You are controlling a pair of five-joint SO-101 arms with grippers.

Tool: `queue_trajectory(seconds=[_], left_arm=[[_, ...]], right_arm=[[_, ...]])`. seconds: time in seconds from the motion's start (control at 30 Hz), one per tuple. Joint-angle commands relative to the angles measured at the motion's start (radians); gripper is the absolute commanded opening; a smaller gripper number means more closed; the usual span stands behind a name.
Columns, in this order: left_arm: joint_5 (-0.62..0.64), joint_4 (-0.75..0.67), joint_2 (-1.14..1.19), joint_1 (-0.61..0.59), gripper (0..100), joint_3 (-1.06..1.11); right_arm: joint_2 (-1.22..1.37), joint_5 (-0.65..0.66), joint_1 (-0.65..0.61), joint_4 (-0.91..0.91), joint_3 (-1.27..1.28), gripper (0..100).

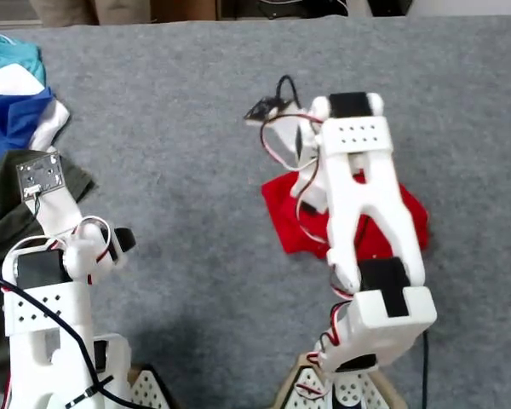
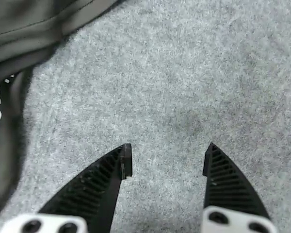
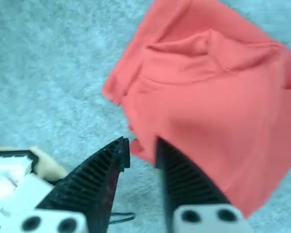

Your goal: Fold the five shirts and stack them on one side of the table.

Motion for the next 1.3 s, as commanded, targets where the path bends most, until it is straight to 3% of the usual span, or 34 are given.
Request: queue_trajectory(seconds=[0.0,0.67,0.97,1.27], left_arm=[[-0.002,0.005,-0.007,-0.012,25,-0.009],[-0.002,0.006,0.001,-0.014,25,-0.009],[-0.002,0.006,0.001,-0.014,25,-0.009],[-0.002,0.008,-0.001,-0.014,25,-0.009]], right_arm=[[-0.008,-0.005,-0.039,-0.009,0.053,21.7],[0.001,-0.012,-0.058,-0.342,0.355,23.8],[0.001,-0.012,-0.045,-0.362,0.349,4.1],[-0.007,-0.08,-0.045,-0.249,0.219,2.7]])
